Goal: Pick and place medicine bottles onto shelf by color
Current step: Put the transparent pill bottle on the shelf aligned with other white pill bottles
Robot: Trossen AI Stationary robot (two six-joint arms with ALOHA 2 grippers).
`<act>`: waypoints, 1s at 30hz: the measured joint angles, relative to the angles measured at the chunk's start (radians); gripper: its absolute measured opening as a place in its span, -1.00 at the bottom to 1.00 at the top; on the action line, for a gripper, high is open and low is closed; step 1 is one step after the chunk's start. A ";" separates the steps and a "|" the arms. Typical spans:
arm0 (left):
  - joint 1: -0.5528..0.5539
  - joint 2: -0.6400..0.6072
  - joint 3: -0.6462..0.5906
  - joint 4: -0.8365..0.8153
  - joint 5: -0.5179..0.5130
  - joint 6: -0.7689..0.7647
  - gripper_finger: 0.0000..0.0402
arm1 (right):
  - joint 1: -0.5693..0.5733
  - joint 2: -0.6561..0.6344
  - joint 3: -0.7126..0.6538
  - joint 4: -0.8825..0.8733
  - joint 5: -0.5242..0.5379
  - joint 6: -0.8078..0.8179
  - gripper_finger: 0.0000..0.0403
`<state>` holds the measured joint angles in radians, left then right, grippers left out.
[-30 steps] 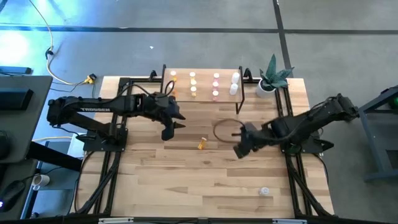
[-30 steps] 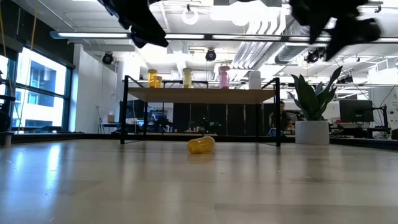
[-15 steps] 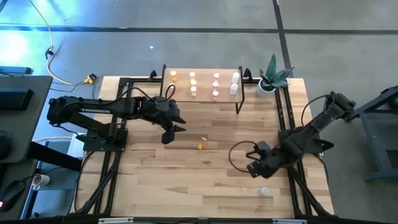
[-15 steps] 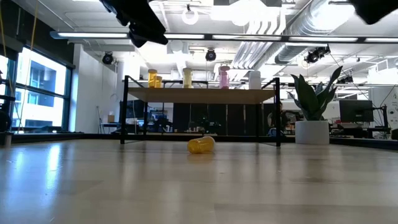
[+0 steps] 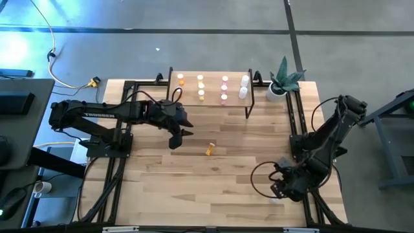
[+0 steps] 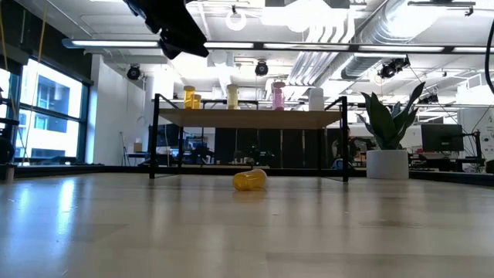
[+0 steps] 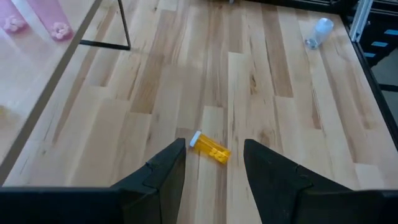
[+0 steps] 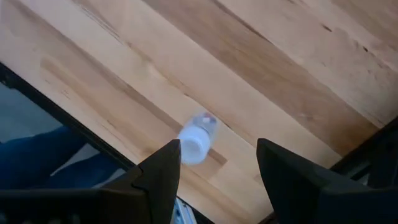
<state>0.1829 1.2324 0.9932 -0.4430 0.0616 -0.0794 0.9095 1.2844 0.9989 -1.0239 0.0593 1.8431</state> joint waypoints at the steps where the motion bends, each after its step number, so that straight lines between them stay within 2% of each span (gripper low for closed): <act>1: 0.000 0.000 0.000 0.000 -0.006 -0.007 -0.24 | 0.008 0.005 0.000 0.001 0.000 0.000 0.00; 6: 0.000 0.000 0.000 0.000 -0.043 -0.095 -0.24 | 0.035 0.066 0.000 0.028 -0.003 -0.004 0.00; 15: -0.007 0.000 0.000 0.000 -0.043 -0.104 -0.24 | 0.068 0.207 0.000 0.154 -0.007 -0.070 0.00; 30: -0.006 0.000 0.000 0.000 -0.044 -0.136 -0.24 | 0.107 0.287 0.000 0.176 0.029 -0.072 -0.04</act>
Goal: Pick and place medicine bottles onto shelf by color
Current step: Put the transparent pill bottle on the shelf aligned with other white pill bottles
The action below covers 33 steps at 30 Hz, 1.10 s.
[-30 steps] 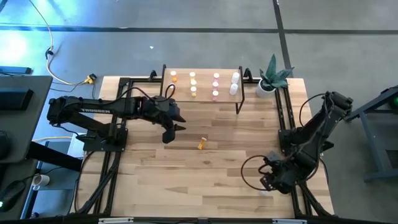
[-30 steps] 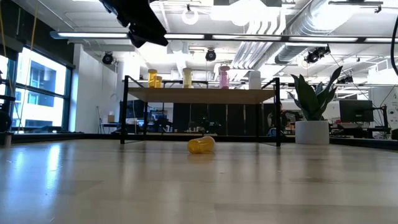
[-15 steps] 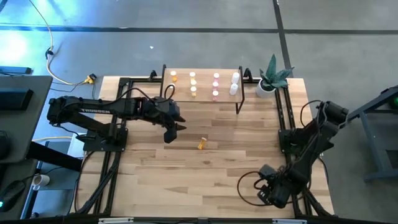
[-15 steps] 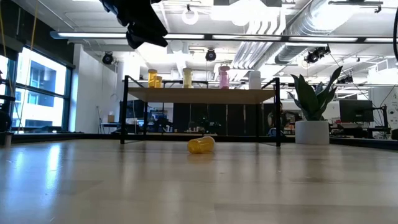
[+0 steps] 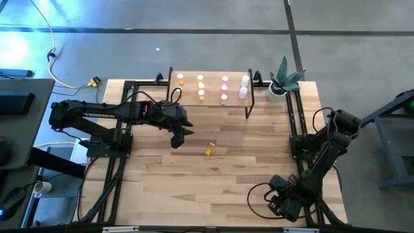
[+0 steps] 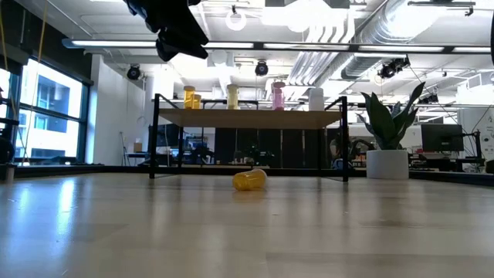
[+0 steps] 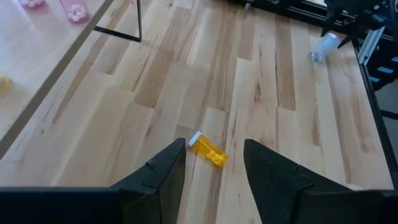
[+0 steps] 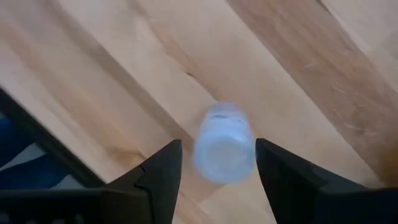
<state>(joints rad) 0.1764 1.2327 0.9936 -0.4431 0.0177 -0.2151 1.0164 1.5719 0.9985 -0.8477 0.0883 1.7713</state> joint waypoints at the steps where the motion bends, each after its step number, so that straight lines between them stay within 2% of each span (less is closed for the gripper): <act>1: 0.000 0.000 0.000 0.000 0.000 0.000 -0.24 | 0.000 0.000 0.000 0.007 0.004 -0.004 -0.06; 7: 0.000 0.000 0.000 0.000 -0.003 -0.002 -0.24 | 0.000 0.000 0.001 0.029 0.010 -0.026 -0.16; 23: 0.000 0.000 0.000 0.000 -0.004 0.001 -0.24 | -0.002 0.042 0.001 0.047 -0.012 -0.045 -0.19; 29: 0.000 0.000 0.000 0.000 -0.003 -0.040 -0.24 | -0.010 0.039 0.003 0.057 -0.021 -0.045 -0.41; 33: 0.000 0.000 0.000 0.000 -0.003 -0.044 -0.24 | -0.039 0.019 0.002 0.060 -0.029 -0.052 -0.42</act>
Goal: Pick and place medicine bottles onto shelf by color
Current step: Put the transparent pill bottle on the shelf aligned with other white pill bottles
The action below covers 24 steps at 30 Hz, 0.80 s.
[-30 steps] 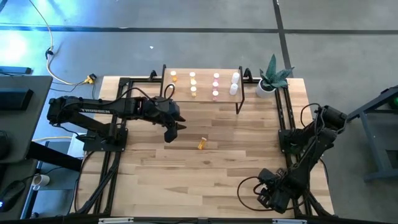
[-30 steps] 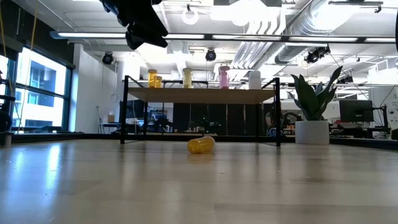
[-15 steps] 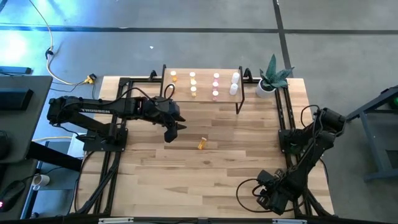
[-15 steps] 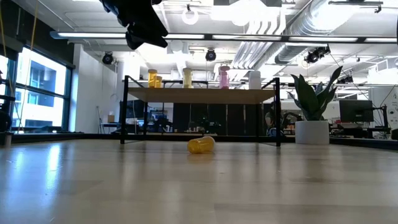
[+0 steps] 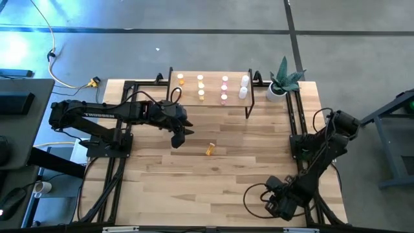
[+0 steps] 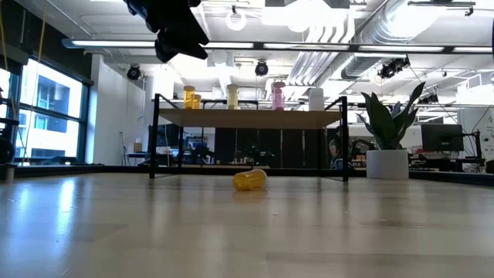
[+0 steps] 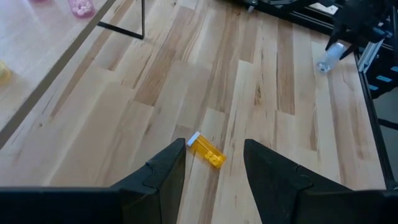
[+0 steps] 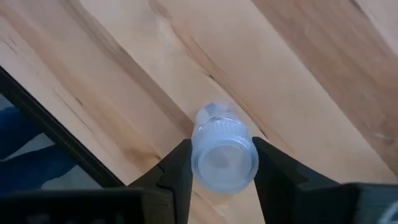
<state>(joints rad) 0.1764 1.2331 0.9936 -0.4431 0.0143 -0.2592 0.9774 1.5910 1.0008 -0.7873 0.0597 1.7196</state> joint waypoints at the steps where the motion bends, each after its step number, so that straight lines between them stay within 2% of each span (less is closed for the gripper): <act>1: 0.000 0.000 0.000 0.000 0.000 0.000 -0.24 | -0.009 -0.004 0.000 0.001 0.000 -0.005 -0.42; 12: 0.065 -0.005 0.001 -0.010 0.029 0.028 -0.24 | -0.185 -0.070 0.039 -0.006 -0.012 -0.081 -0.40; 16: 0.103 -0.006 0.001 -0.010 0.088 0.073 -0.24 | -0.286 -0.071 0.095 -0.037 0.004 -0.167 -0.39; 24: 0.145 -0.006 0.001 -0.009 0.098 0.157 -0.24 | -0.522 -0.071 0.177 -0.044 0.059 -0.372 -0.39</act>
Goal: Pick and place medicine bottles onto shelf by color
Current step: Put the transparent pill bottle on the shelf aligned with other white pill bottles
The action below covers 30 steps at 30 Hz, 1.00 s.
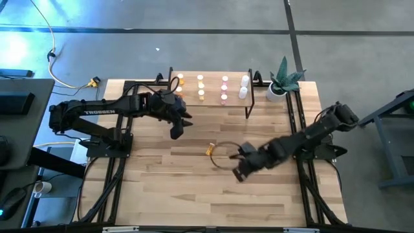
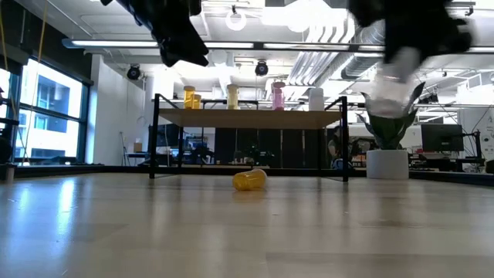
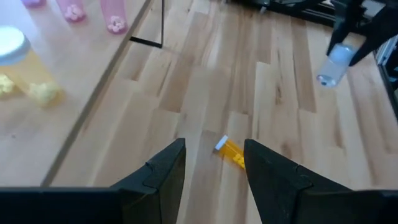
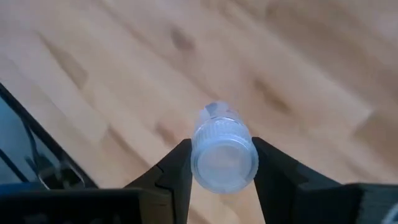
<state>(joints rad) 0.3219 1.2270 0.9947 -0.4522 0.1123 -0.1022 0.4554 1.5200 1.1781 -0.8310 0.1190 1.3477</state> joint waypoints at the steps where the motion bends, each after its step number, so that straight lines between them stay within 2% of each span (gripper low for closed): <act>1: 0.002 0.000 0.000 0.000 0.000 0.016 -0.24 | -0.029 0.000 0.012 0.000 0.000 -0.028 -0.39; 7: 0.017 0.000 0.000 0.000 0.000 0.089 -0.24 | -0.188 0.000 0.106 -0.013 0.025 -0.212 -0.39; 11: 0.026 0.000 0.000 0.000 -0.007 0.114 -0.24 | -0.282 0.000 0.191 -0.093 0.039 -0.321 -0.39; 15: 0.026 0.000 0.000 0.000 -0.049 0.117 -0.24 | -0.372 0.000 0.287 -0.198 0.041 -0.448 -0.39; 22: 0.026 0.000 0.000 0.000 -0.053 0.107 -0.24 | -0.537 -0.001 0.435 -0.357 0.041 -0.697 -0.39; 26: 0.026 0.000 0.000 0.001 -0.053 0.079 -0.24 | -0.637 -0.001 0.494 -0.400 0.036 -0.836 -0.39; 30: 0.026 0.000 0.000 0.001 -0.053 0.057 -0.24 | -0.724 -0.001 0.520 -0.407 -0.018 -0.965 -0.39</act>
<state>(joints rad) 0.3477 1.2275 0.9947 -0.4507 0.0591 -0.0455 -0.2681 1.5188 1.6978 -1.2380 0.1006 0.3825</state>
